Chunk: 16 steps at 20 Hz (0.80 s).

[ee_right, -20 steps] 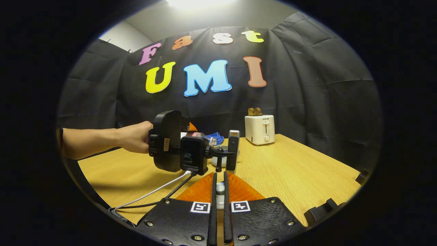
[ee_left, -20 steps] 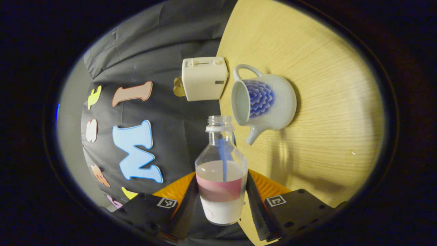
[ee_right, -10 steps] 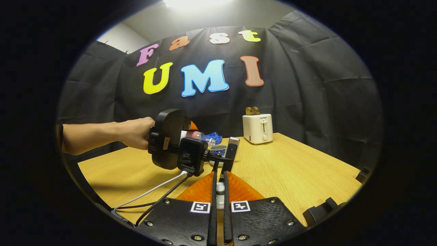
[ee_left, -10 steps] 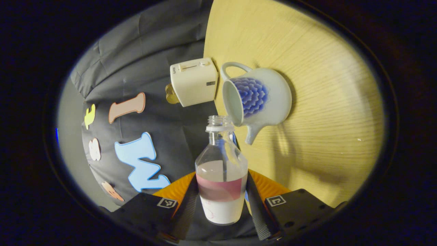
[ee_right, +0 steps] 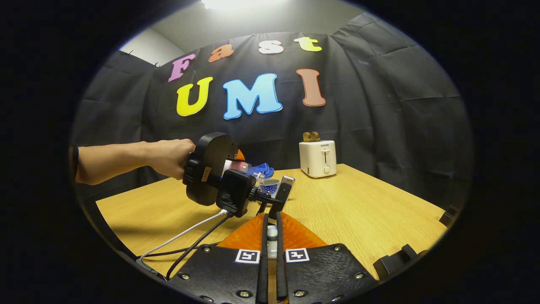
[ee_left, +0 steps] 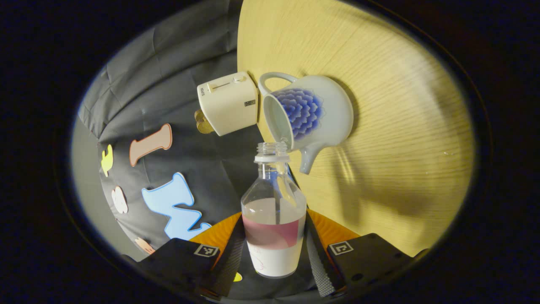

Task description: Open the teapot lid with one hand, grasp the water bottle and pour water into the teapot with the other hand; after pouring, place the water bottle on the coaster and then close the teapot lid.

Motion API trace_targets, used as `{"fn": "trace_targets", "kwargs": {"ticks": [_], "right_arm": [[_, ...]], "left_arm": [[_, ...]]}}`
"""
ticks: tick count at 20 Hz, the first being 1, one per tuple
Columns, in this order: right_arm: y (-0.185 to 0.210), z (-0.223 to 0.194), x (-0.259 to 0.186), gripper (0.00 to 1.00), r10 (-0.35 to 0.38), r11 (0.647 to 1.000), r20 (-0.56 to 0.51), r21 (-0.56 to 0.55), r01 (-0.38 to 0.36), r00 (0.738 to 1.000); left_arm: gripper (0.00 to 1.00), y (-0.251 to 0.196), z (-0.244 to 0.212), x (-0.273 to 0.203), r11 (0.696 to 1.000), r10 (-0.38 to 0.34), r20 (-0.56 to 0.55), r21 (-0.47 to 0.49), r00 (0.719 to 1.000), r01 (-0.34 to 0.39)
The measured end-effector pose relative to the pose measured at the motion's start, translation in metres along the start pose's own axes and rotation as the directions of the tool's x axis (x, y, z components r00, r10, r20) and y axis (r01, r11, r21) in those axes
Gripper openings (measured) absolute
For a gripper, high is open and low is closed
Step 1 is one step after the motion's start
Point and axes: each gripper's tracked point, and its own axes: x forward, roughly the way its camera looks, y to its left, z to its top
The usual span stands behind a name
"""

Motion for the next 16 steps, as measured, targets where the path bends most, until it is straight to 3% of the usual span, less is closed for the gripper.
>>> {"fn": "trace_targets", "kwargs": {"ticks": [16], "right_arm": [[-0.005,0.001,0.0,0.07,0.0,1.0,0.005,0.001,0.0,1.0]], "left_arm": [[0.86,0.02,0.006,-0.007,0.988,0.016,0.014,0.154,1.0,-0.018]]}}
